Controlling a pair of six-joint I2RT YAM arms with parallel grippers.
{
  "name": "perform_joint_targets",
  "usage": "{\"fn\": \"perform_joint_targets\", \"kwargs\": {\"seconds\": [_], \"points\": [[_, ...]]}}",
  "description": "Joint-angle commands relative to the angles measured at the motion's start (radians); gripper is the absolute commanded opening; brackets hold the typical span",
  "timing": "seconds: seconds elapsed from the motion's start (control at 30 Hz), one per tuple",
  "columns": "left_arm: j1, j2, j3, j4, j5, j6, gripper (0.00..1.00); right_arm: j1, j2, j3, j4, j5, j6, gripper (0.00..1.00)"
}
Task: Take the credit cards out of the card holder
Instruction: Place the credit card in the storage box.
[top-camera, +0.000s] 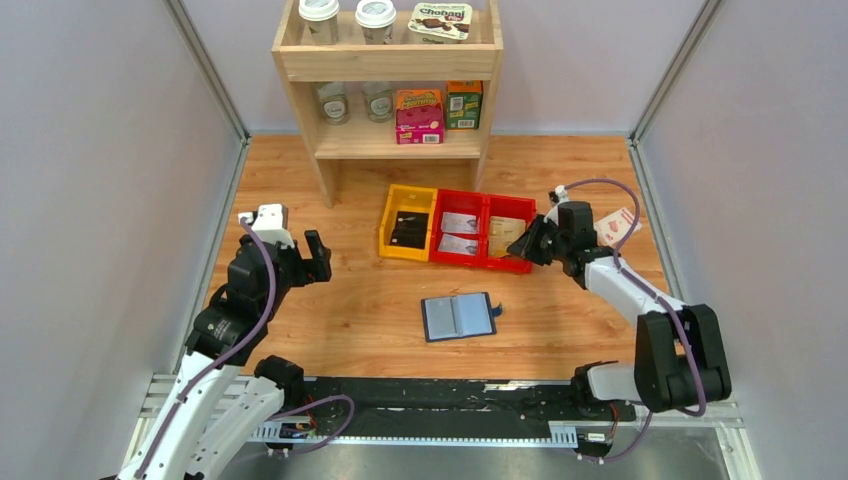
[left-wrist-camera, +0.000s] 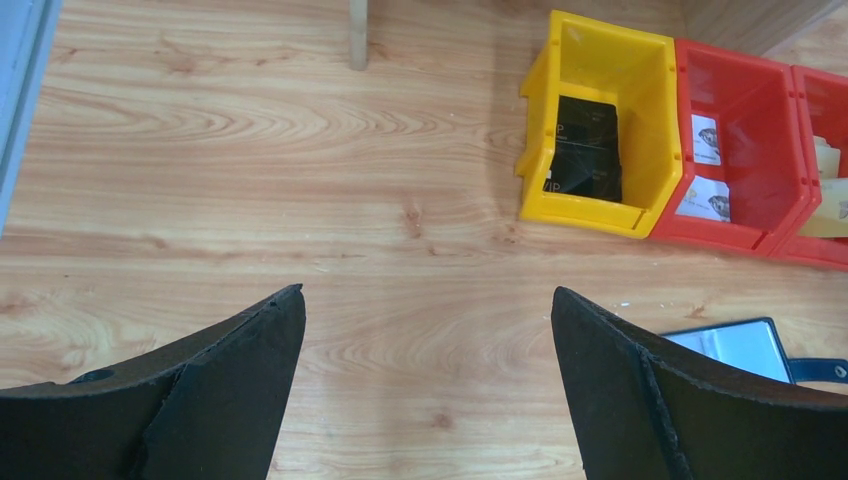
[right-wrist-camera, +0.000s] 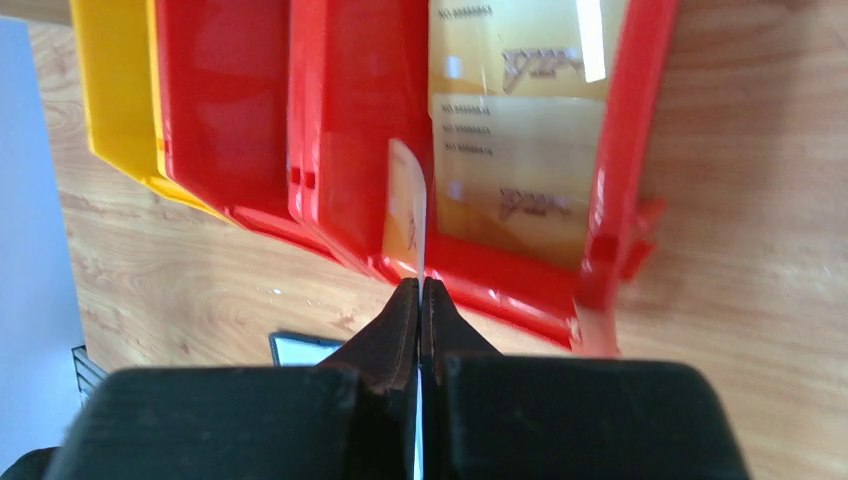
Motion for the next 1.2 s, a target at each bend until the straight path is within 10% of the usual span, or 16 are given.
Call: {"fn": "perform_joint_targets", "kwargs": {"seconds": [0.0, 0.17, 0.63, 1.17], "points": [[0.016, -0.001, -0.009, 0.033, 0.012, 0.011, 0.99, 0.000, 0.083, 0.067, 0.114, -0.070, 0.020, 0.00], [0.021, 0.009, -0.007, 0.029, 0.012, 0.011, 0.98, -0.001, 0.123, 0.082, 0.092, -0.001, 0.024, 0.02], [0.033, 0.028, -0.006, 0.030, 0.038, 0.011, 0.98, 0.054, -0.070, 0.162, -0.242, 0.310, -0.081, 0.59], [0.040, 0.039, -0.004, 0.019, 0.046, 0.010, 0.98, 0.766, 0.034, 0.251, -0.363, 0.544, 0.000, 0.84]]}}
